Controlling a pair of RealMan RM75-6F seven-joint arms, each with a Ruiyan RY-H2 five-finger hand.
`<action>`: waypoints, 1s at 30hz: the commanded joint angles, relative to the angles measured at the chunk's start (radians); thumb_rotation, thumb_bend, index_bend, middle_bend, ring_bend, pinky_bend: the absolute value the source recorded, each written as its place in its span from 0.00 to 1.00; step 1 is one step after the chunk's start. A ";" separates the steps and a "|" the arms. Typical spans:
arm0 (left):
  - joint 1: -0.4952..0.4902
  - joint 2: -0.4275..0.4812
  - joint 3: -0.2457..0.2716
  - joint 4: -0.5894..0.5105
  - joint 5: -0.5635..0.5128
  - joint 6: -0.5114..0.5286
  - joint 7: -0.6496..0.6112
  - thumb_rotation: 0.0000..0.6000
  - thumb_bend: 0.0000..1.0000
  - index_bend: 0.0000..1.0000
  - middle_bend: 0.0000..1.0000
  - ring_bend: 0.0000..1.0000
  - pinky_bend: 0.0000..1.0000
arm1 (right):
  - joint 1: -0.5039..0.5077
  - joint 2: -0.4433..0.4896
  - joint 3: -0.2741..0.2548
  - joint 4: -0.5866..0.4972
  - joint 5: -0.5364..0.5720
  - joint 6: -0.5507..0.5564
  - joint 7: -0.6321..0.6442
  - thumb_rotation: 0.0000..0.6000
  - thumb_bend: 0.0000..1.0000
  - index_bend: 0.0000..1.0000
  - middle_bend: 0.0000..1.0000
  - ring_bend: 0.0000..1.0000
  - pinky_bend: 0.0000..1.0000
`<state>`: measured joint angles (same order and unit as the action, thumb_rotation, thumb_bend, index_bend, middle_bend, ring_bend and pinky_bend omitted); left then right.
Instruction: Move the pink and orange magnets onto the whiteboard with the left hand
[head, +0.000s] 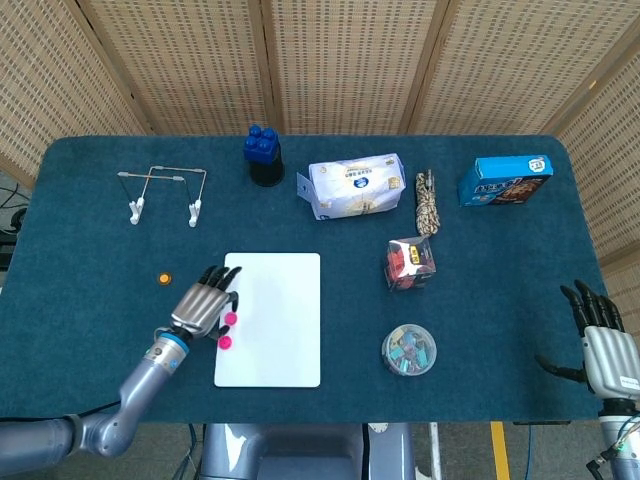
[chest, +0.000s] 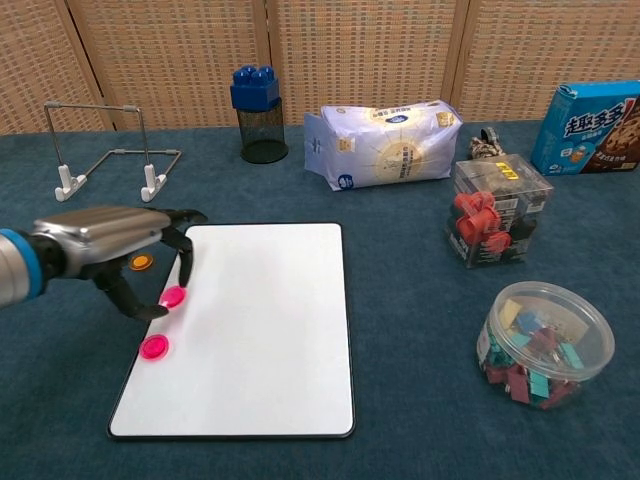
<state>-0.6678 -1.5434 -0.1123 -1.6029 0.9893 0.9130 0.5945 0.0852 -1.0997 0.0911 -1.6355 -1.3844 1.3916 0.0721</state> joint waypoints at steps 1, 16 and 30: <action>-0.047 -0.052 -0.005 0.002 -0.040 -0.021 0.040 1.00 0.31 0.54 0.00 0.00 0.00 | 0.001 0.002 0.001 -0.001 0.006 -0.006 -0.002 1.00 0.16 0.00 0.00 0.00 0.00; -0.093 -0.049 0.050 -0.023 -0.029 -0.047 0.015 1.00 0.11 0.23 0.00 0.00 0.00 | 0.006 0.013 0.001 -0.013 0.026 -0.029 -0.005 1.00 0.16 0.00 0.00 0.00 0.00; -0.072 0.056 0.003 0.124 -0.016 -0.016 -0.122 1.00 0.29 0.31 0.00 0.00 0.00 | 0.008 0.021 -0.001 -0.024 0.036 -0.042 -0.008 1.00 0.16 0.00 0.00 0.00 0.00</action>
<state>-0.7415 -1.4946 -0.1032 -1.5180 0.9980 0.9111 0.4911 0.0936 -1.0789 0.0905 -1.6590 -1.3488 1.3493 0.0640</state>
